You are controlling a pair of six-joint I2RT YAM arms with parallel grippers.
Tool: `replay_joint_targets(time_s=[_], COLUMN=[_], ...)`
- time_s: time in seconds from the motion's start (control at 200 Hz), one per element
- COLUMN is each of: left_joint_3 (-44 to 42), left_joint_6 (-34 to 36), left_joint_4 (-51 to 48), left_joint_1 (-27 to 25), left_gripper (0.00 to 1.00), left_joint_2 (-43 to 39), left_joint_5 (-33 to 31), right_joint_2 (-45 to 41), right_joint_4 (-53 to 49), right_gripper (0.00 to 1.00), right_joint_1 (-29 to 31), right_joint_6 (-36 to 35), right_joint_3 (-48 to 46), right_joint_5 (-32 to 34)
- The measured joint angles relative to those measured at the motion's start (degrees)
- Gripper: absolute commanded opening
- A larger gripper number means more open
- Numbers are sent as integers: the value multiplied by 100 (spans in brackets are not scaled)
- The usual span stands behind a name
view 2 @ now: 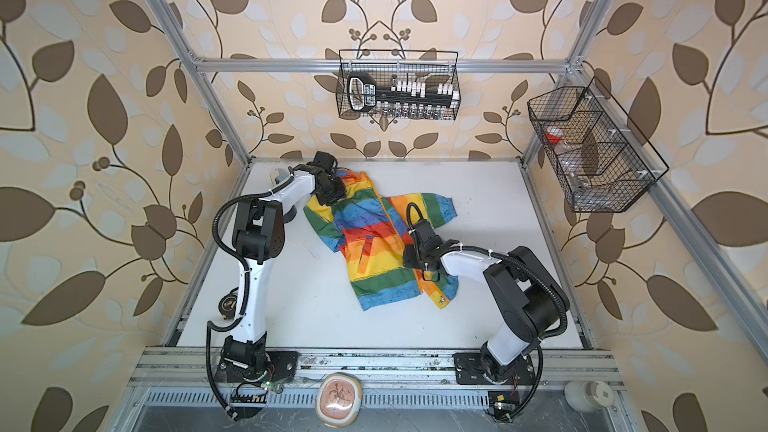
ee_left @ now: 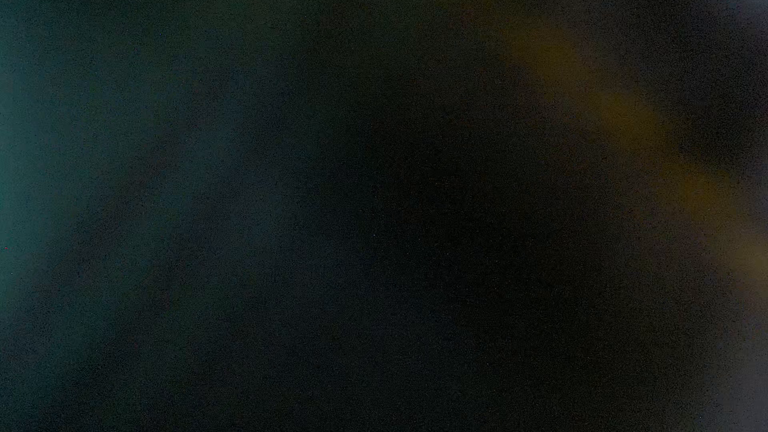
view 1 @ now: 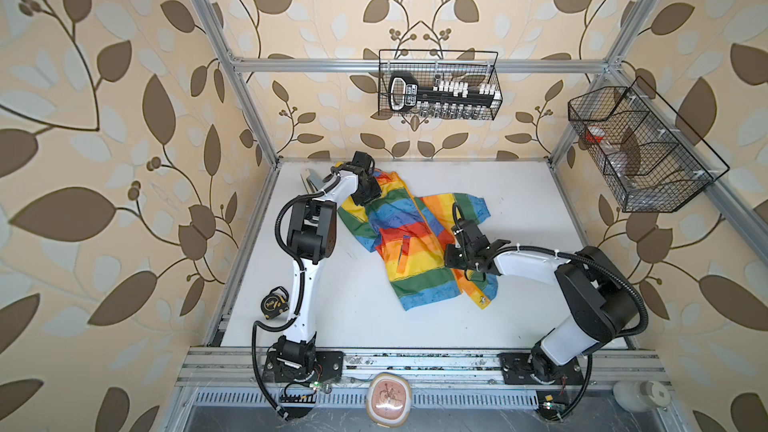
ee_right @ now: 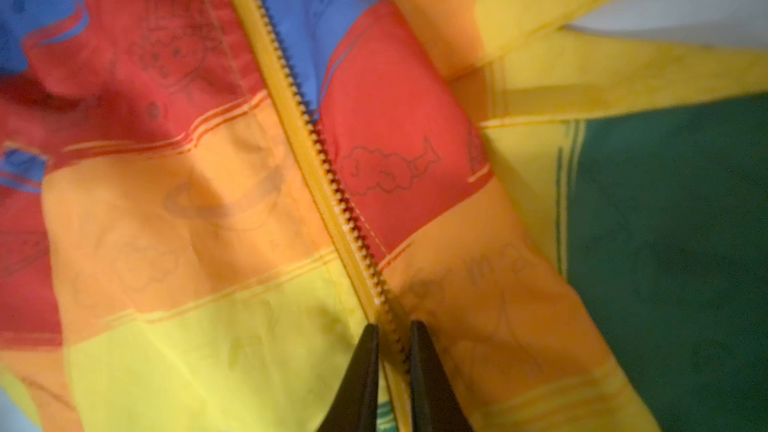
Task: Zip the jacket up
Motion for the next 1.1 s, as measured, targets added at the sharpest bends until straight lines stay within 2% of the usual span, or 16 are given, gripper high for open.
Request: replay_joint_targets(time_s=[0.12, 0.255, 0.375, 0.51, 0.6, 0.81, 0.98, 1.035, 1.1], left_joint_3=[1110, 1657, 2197, 2243, 1812, 356, -1043, -1521, -2013], left_joint_6=[133, 175, 181, 170, 162, -28, -227, -317, -354], left_joint_4=[-203, -243, -295, -254, 9, 291, 662, 782, 905], left_joint_1=[-155, -289, -356, -350, -341, -151, 267, 393, 492], left_gripper=[39, 47, 52, 57, 67, 82, 99, 99, 99], left_joint_2=[651, 1008, 1294, 1344, 1115, -17, -1204, -1633, -2135], left_joint_5=[107, 289, 490, 605, 608, 632, 715, 706, 704], right_joint_2=[-17, -2, 212, 612, 887, 1252, 968, 717, 297], right_joint_4=[90, 144, 116, 87, 79, -20, -210, -280, -363], right_gripper=[16, 16, 16, 16, 16, 17, 30, 36, 48], right_joint_1=[492, 826, 807, 612, 479, 404, 490, 509, 520], right_joint_6=[289, 505, 560, 566, 564, 542, 494, 437, 374], right_joint_3=[-20, -9, 210, 660, 990, 1532, 1574, 1539, 1473], right_joint_5=[-39, -118, -173, -227, -260, -321, -275, -234, -168])
